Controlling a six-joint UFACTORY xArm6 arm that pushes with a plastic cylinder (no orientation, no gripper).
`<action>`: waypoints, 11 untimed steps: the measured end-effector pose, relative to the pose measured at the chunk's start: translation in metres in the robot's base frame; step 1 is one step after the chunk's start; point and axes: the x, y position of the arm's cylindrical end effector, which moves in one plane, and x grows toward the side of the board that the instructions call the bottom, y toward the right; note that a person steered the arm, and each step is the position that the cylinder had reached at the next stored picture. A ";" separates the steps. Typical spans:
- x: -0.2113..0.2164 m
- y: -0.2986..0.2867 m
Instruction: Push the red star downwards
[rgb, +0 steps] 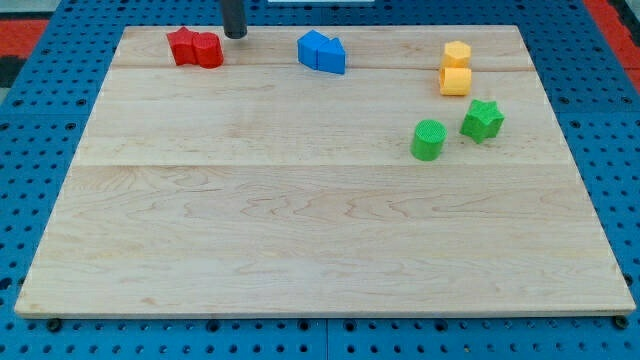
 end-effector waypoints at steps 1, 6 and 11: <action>0.019 -0.048; 0.051 -0.110; 0.076 -0.111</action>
